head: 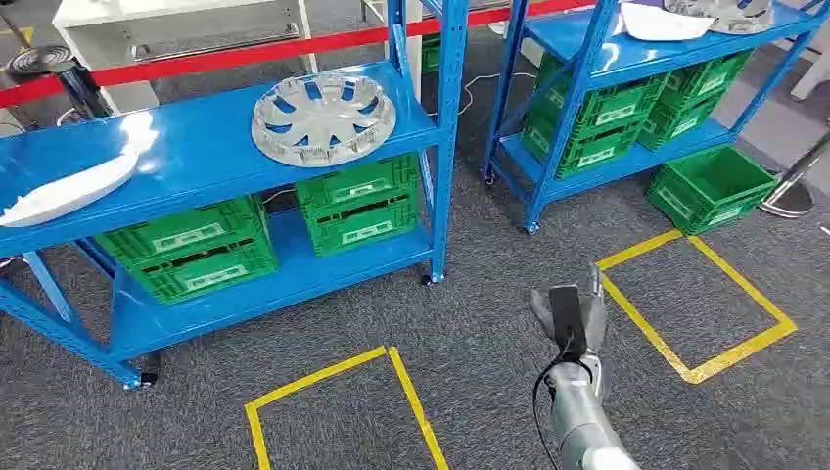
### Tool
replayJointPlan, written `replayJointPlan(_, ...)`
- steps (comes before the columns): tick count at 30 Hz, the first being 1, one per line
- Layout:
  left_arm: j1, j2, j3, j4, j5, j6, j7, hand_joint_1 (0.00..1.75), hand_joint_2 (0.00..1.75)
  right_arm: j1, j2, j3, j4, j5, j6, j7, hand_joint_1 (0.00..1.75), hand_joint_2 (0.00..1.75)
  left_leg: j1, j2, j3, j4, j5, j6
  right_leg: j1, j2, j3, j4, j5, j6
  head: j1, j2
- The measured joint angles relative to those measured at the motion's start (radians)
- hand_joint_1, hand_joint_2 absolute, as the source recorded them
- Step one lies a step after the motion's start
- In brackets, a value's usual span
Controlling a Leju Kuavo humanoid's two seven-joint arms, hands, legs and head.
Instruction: Take the parts from the cabinet and place them on the table.
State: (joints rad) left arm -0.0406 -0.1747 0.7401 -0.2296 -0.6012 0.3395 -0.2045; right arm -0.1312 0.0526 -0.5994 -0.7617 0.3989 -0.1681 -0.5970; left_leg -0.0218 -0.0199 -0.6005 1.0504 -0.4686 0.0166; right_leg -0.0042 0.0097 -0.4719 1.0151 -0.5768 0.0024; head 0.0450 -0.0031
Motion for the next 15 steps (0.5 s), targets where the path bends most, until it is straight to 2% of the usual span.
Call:
replayJointPlan(7, -0.007, -0.006, 0.040, 0.007, -0.019, 0.014, -0.024, 0.00, 0.00, -0.032, 0.008, 0.163, -0.084, 0.141, -0.144, -0.014, 0.00, 0.00, 0.000, -0.001, 0.000, 0.000, 0.000, 0.000, 0.000, 0.000, 0.000, 0.000, 0.000, 0.000, 0.000, 0.000)
replayJointPlan(15, -0.016, -0.009, 0.080, 0.012, -0.032, 0.026, -0.070, 0.00, 0.00, -0.057, 0.022, 0.343, -0.164, 0.346, -0.284, 0.008, 0.00, 0.00, 0.000, -0.001, 0.000, 0.000, 0.001, 0.000, 0.000, 0.000, 0.000, 0.000, 0.000, 0.000, 0.000, 0.000)
